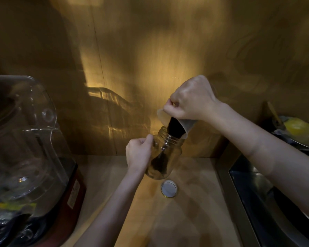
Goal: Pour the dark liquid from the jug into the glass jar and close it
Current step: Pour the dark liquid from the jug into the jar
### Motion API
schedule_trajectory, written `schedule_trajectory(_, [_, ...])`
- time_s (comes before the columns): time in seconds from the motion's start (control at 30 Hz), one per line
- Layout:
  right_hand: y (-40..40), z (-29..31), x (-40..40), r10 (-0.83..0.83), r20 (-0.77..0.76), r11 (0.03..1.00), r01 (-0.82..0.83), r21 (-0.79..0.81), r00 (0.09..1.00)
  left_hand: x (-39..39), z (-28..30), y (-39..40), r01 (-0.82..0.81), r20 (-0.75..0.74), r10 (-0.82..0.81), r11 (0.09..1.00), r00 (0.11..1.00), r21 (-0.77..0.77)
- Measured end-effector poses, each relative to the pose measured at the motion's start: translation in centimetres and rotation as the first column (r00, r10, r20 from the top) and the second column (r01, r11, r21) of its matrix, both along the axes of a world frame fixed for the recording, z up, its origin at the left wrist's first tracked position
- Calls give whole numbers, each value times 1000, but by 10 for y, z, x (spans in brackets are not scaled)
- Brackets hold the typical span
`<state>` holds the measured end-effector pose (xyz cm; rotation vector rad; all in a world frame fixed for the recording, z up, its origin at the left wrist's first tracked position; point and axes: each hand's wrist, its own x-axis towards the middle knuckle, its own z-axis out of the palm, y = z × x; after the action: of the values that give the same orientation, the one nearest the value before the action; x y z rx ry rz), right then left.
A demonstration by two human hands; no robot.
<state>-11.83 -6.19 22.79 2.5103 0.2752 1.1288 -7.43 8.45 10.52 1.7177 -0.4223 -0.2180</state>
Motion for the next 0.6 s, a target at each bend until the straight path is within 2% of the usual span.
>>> schedule_trajectory(0.6, [1, 1, -3, 35, 14, 999, -35, -12, 999, -1, 0, -1, 14, -43, -14, 1000, 999, -7])
